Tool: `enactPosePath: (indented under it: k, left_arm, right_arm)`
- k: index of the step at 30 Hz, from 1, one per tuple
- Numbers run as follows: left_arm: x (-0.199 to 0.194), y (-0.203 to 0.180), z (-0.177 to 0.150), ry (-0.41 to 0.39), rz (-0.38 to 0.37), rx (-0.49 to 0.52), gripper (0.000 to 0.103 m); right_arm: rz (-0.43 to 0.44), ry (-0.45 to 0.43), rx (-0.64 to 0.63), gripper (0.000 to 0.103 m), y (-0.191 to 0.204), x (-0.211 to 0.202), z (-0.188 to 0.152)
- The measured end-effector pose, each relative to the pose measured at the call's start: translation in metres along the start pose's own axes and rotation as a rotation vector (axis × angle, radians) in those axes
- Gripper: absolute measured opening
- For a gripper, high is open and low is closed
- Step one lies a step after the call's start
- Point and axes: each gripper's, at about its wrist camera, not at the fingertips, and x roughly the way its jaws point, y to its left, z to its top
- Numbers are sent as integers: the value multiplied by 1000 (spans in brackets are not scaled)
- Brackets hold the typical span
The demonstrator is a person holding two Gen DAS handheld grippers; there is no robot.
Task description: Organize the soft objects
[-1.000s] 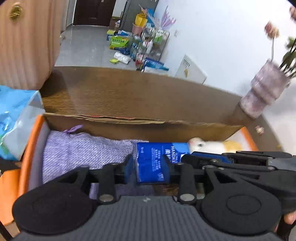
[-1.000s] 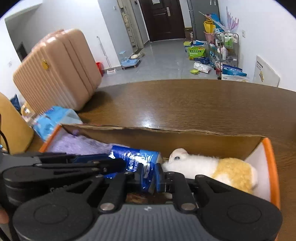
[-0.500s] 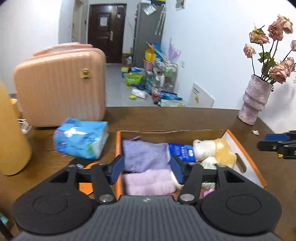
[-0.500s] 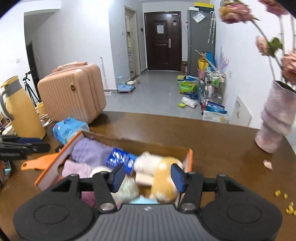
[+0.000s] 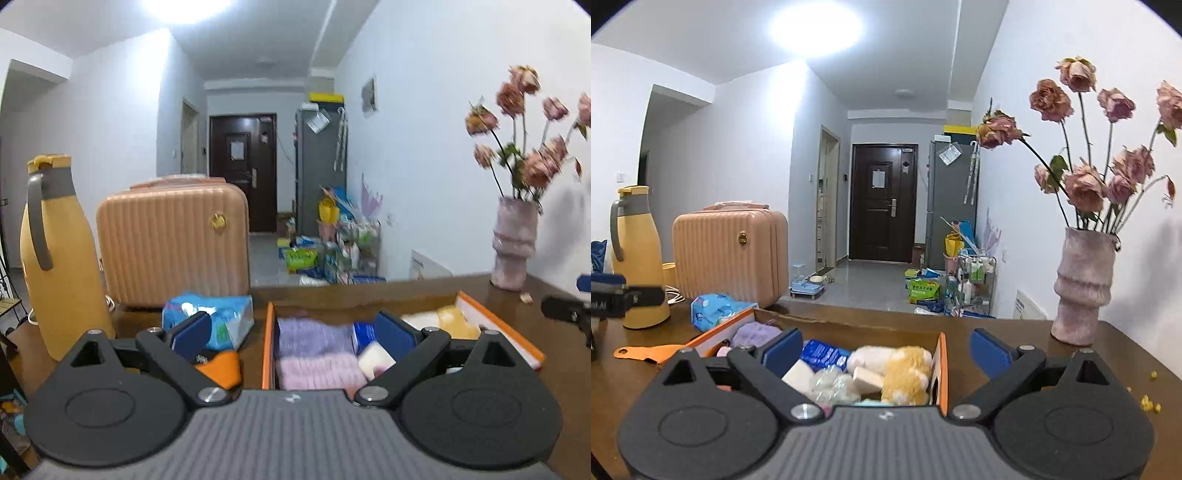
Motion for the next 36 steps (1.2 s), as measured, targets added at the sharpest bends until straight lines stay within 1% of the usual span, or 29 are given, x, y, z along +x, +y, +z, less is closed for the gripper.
enactPosePath:
  k: [3, 5, 8, 10, 11, 12, 15, 17, 20, 22, 23, 25, 27, 29, 32, 36]
  left_arm:
    - [-16, 1, -5, -6, -6, -20, 97]
    - [-35, 2, -8, -15, -3, -38, 97]
    - [-73, 3, -16, -27, -12, -56, 97]
    - [-99, 2, -24, -34, -12, -51, 98]
    - [-114, 1, -29, -38, -14, -42, 100]
    - [-129, 0, -36, -42, -15, -36, 102]
    - [-163, -4, -59, -37, -6, -31, 103]
    - [-185, -7, -75, -32, 18, -26, 103]
    - [-227, -6, -97, -70, 22, 0, 103]
    - [-255, -4, -109, -88, 22, -1, 103]
    - [-270, -2, -115, -92, 30, -11, 103]
    - [-295, 2, -128, -83, 19, -36, 103]
    - [-308, 7, -138, -52, -1, -60, 103]
    - [-312, 8, -143, -30, -14, -45, 103]
    - [-309, 4, -138, -40, -10, -14, 103]
    - [-308, 2, -137, -38, -25, -27, 103]
  right_arm:
    - [-4, -3, 15, 97, 1, -18, -4]
    - [-2, -6, 34, 97, 5, -30, -9]
    - [-2, -22, 46, 97, 13, -63, -22]
    - [-10, -36, 38, 97, 21, -85, -33]
    - [-13, -39, 31, 97, 24, -97, -39]
    - [-14, -41, 26, 97, 28, -109, -44]
    - [3, -41, 23, 97, 41, -149, -64]
    - [21, -40, 31, 97, 48, -173, -74]
    - [29, -27, 40, 97, 61, -211, -88]
    - [25, -12, 59, 97, 69, -237, -95]
    - [28, -10, 62, 98, 72, -250, -99]
    - [36, -10, 72, 103, 77, -278, -107]
    - [28, -12, 100, 103, 82, -299, -119]
    - [22, 16, 123, 103, 88, -310, -130]
    - [35, 41, 113, 103, 95, -312, -138]
    - [46, 61, 91, 103, 101, -305, -138]
